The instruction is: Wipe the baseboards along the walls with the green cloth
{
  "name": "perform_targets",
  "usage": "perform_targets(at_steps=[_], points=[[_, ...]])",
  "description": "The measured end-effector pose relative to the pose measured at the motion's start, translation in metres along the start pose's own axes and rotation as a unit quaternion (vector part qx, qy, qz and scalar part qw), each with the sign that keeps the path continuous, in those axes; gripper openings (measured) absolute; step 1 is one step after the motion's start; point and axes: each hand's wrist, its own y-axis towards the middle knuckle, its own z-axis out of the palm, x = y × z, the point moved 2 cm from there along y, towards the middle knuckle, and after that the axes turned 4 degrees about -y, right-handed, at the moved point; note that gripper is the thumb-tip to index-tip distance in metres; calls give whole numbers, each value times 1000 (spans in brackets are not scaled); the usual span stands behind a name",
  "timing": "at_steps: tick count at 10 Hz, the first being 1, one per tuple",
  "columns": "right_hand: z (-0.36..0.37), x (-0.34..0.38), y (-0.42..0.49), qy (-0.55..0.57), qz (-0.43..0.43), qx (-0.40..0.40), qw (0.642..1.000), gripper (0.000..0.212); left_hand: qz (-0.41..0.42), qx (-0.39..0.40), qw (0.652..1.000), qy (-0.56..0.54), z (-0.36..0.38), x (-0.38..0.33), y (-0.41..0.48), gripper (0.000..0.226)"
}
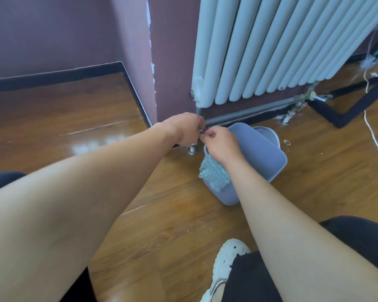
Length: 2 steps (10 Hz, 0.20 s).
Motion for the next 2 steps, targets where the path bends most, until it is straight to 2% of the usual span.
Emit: perform_targets(at_steps=[2], points=[[-22,103,1,-39,-105,-4,994,34,-31,-107,994,11,-96,38,-55,40]])
